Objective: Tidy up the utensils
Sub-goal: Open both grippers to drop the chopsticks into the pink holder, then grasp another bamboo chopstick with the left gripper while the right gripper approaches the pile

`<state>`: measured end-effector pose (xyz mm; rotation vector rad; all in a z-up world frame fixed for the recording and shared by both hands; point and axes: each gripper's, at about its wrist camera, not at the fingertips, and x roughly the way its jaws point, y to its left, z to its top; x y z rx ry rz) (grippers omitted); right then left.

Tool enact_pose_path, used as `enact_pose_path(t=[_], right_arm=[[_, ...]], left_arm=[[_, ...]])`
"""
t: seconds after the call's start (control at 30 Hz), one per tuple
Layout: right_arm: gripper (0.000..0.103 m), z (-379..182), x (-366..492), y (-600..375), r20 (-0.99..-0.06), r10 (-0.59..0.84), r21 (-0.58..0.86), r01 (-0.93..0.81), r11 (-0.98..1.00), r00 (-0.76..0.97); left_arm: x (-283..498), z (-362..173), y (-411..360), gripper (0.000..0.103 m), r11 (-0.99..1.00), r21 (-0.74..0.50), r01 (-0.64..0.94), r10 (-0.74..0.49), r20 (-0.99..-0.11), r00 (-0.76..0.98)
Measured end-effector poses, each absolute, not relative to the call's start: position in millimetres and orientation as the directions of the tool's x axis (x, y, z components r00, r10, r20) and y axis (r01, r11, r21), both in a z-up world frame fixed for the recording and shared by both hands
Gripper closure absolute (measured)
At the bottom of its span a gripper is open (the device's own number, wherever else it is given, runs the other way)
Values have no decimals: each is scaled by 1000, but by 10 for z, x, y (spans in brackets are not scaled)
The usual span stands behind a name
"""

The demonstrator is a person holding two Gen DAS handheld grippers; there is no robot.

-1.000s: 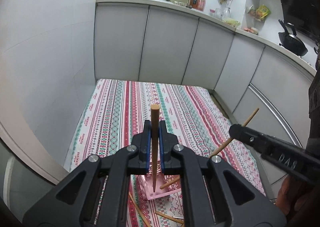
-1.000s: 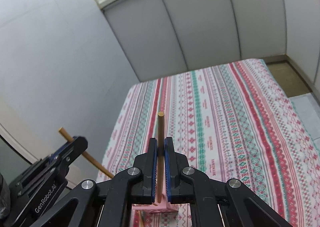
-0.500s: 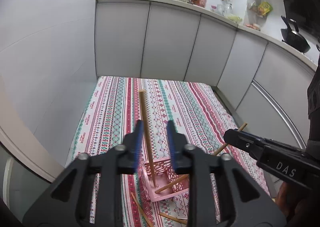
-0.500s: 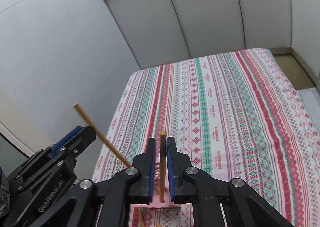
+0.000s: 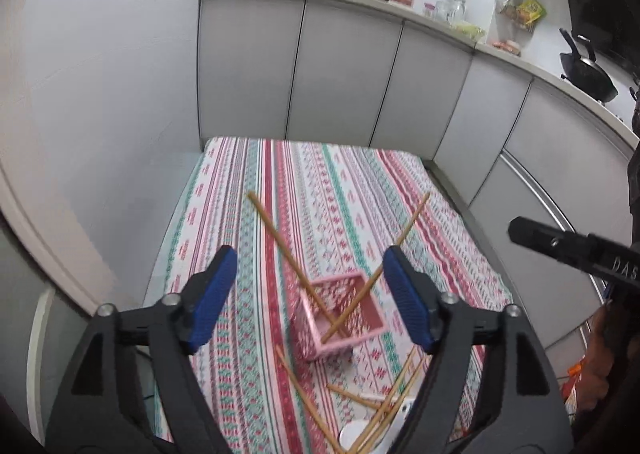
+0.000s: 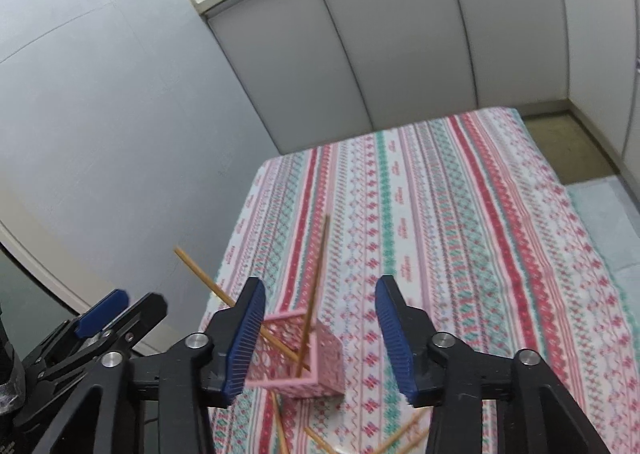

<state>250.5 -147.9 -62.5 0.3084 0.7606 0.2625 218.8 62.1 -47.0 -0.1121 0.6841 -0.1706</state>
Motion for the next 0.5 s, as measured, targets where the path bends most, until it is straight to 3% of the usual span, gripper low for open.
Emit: enact_pose_path(t=[0.3,0.5], right_arm=[[27,-914,2397,-1718,-749,262,298,-43,954,608],[22,-1211,2359,-1781,-815,250,288,-10,958,523]], left_arm=[[2116,-875,745,17,985,-166,55,-166,-785,597],[2150,-1214,775,17,983,-183,31,-175,-858,482]])
